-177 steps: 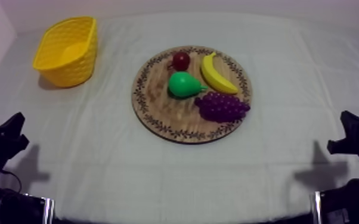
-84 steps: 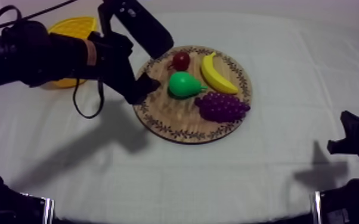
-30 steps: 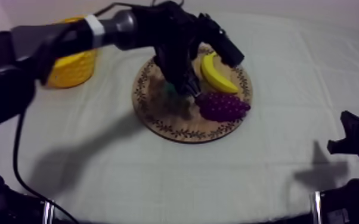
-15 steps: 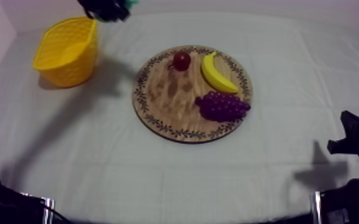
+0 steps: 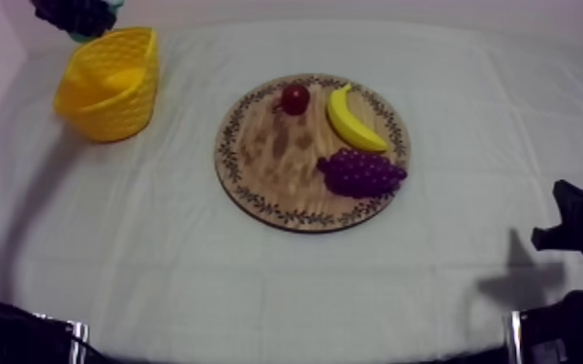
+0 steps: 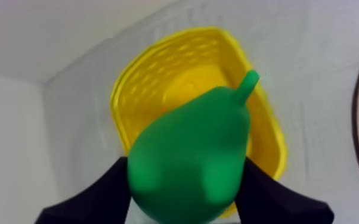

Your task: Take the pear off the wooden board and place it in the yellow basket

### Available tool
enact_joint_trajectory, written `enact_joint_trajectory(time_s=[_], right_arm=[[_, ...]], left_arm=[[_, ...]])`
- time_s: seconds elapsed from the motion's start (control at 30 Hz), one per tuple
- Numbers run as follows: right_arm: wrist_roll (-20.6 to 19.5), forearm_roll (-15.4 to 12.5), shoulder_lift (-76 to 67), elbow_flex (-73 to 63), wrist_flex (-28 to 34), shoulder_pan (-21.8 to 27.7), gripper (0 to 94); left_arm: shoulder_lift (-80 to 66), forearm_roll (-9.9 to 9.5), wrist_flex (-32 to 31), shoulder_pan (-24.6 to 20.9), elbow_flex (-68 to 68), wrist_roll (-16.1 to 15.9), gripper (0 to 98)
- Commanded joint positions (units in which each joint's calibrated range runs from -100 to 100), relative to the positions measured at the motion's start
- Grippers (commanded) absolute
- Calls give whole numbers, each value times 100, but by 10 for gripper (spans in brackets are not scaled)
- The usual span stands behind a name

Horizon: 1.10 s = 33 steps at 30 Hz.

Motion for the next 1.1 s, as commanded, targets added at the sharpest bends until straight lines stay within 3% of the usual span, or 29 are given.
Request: enact_joint_trajectory(time_s=[0.0,0.37,0.57,0.67,0.8,0.93,1.0,1.07], right_arm=[[2,0,-2,4,-3,-1,3],[2,0,-2,4,-3,-1,3],[2,0,-2,4,-3,-1,3],[2,0,-2,4,-3,-1,3],[2,0,-2,4,-3,-1,3],[2,0,-2,4,-3,-1,3],[2,0,-2,4,-3,-1,3],[2,0,-2,4,-3,-1,3]], left_arm=[[172,39,-235,-128,66,9,516],[1536,319,-1119,-398,41,16,526],[2189,511,-1269,-446,-251,-85,532],[2346,643,-1316,-475,-344,-188,597],[2374,1008,-1485,-593,-352,-510,740],[2278,1229,-1647,-673,-222,-701,790],[2206,1266,-1768,-678,-118,-745,773],[2099,1263,-1964,-661,32,-694,663]])
